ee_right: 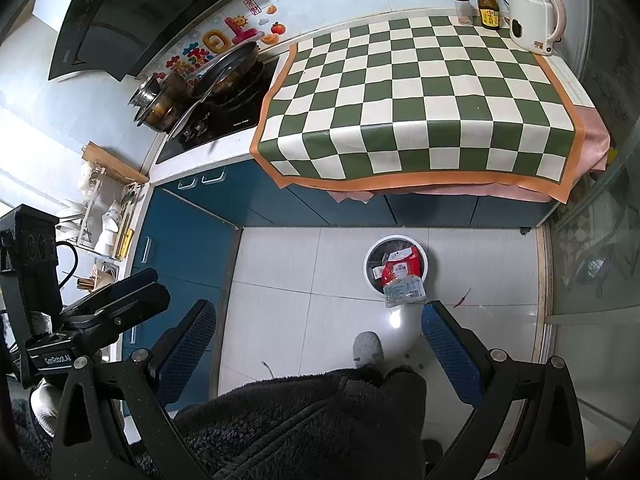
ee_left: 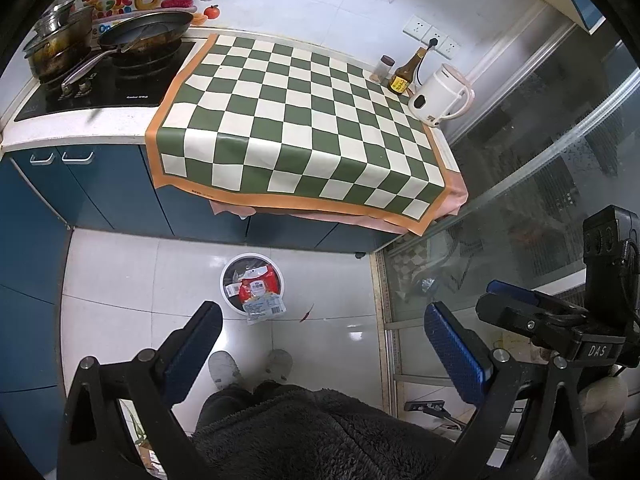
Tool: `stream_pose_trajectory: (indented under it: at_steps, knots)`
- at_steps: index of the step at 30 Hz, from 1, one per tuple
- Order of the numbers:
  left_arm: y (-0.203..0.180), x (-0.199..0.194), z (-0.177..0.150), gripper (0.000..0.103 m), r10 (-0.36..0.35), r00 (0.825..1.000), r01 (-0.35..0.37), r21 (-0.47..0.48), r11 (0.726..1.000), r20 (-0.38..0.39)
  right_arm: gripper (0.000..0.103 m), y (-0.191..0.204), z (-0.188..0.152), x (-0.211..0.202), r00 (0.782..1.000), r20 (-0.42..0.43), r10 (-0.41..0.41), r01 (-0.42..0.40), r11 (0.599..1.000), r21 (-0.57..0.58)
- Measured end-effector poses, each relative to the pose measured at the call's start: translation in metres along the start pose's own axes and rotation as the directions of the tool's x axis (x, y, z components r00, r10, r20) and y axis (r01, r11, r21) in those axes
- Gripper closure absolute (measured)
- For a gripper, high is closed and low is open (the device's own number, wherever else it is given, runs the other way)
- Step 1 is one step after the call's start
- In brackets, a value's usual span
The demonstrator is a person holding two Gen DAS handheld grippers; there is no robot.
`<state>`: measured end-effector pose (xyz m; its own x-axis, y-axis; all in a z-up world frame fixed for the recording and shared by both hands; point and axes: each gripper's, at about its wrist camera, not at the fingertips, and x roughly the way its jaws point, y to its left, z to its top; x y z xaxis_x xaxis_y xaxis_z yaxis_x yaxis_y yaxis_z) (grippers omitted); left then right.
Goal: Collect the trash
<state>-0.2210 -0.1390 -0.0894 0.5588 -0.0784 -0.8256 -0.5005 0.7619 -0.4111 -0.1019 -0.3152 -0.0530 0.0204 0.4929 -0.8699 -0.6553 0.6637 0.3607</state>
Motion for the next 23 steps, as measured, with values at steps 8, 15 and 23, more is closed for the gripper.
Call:
stream_pose_trajectory:
  at_steps: [8,15,23]
  knots:
    - [0.002,-0.001,-0.001,0.000,-0.002,1.000,0.002,0.003,1.000,0.002,0.000,0.002,0.000,0.001,1.000,0.002,0.001,-0.001,1.000,0.002]
    - [0.001,-0.001,-0.001,0.000,-0.002,1.000,0.002,0.004,1.000,0.004,0.000,0.006,-0.006,0.002,1.000,0.005,0.004,-0.004,1.000,0.001]
    - [-0.005,-0.004,0.008,0.000,-0.002,1.000,0.002,0.004,1.000,0.010,0.000,0.012,-0.010,0.004,1.000,0.004,0.004,-0.004,1.000,0.002]
